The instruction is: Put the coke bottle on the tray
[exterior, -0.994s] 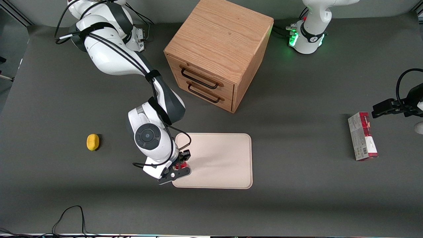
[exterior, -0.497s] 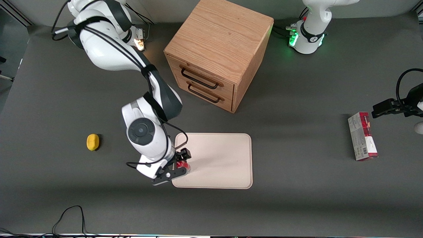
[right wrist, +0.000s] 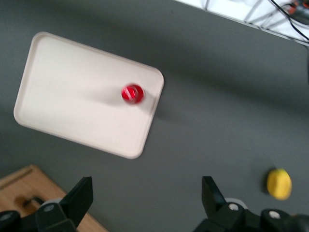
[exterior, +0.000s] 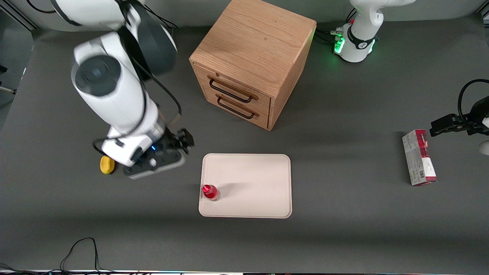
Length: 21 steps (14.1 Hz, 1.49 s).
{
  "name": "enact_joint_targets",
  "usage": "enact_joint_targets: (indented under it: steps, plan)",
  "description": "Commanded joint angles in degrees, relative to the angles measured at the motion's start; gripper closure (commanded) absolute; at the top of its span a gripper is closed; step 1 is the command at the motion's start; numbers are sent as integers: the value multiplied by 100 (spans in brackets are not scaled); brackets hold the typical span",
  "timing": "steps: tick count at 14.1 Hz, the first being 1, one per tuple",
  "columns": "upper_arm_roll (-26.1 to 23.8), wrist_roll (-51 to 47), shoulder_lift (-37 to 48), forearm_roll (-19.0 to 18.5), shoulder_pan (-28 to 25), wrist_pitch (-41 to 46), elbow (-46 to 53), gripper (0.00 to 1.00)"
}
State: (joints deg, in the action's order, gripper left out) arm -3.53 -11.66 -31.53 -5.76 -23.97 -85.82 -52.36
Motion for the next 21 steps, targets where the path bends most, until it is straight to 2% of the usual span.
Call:
enact_joint_targets:
  steps: [1,4,7,10,15,21]
  plan:
    - [54,32,1137,118,392,-93,-1466,0]
    - [107,321,1902,338,936,-154,-2329,0]
    - [116,962,2291,356,1578,-233,-2752,0]
    - [133,1296,2720,356,1992,-469,-3357,0]
    - [555,1807,2801,382,2168,-672,-3614,0]
    - [573,1746,2792,330,2186,-638,-3588,0]
